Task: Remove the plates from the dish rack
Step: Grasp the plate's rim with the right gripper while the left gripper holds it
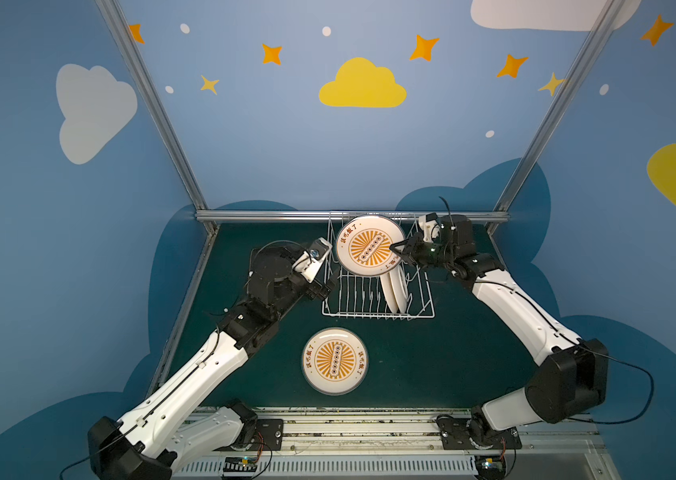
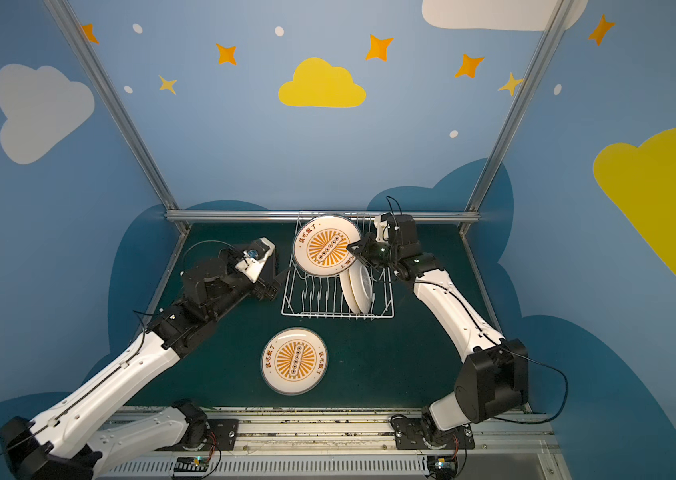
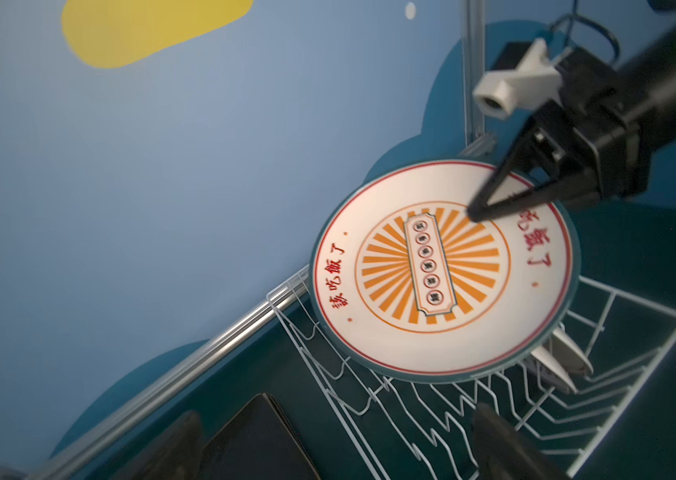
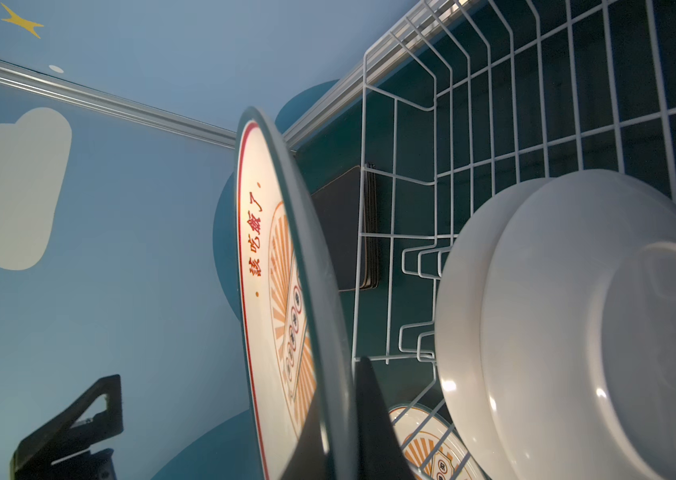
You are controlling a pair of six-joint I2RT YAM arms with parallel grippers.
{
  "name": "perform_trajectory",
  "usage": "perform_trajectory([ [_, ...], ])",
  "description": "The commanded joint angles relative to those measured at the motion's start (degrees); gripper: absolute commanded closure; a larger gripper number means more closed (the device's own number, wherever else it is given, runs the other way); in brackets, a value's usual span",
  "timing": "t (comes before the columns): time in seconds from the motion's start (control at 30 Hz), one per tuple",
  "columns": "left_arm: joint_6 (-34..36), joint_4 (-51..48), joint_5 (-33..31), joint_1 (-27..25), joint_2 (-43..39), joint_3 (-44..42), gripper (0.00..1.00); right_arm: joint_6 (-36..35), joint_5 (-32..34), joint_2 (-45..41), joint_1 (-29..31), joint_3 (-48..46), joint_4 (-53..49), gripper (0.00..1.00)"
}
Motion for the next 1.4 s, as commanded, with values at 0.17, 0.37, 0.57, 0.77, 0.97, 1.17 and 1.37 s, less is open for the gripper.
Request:
perform_trajectory([
  [0.17, -38.1, -1.8, 11.9, 8.3, 0.1, 0.6, 0.01, -3.9, -3.0, -3.6, -0.5, -2.0, 8.9, 1.0],
  [0.37, -48.5, -1.1, 21.4, 11.1, 5.5, 2.1, 0.01, -5.8, -3.8, -4.8, -0.5, -3.8, 10.2, 1.0],
  [0.57, -54.1, 2.7, 29.9, 12.3, 11.7, 3.5, 0.01, -5.9, -5.1, -5.7, -0.5, -6.2, 14.0, 1.0],
  [0.77, -58.0, 8.1, 36.8, 12.7, 17.3, 4.8, 0.02, -6.2, -7.1, -5.2, -0.5, -6.1, 14.1, 1.0],
  [0.97, -60.0, 12.9, 45.5, 12.9, 23.1, 6.7, 0.08, -6.2, -8.9, -4.5, -0.5, -5.7, 13.7, 1.0],
  [1.17, -64.9, 17.8, 50.1, 12.8, 27.4, 7.4, 0.2, -6.1, -9.1, -4.4, -0.4, -6.5, 13.4, 1.0],
  [1.37, -65.5, 18.5, 50.7, 12.9, 27.8, 7.6, 0.32, -6.2, -9.3, -4.2, -0.5, -6.8, 13.3, 1.0],
])
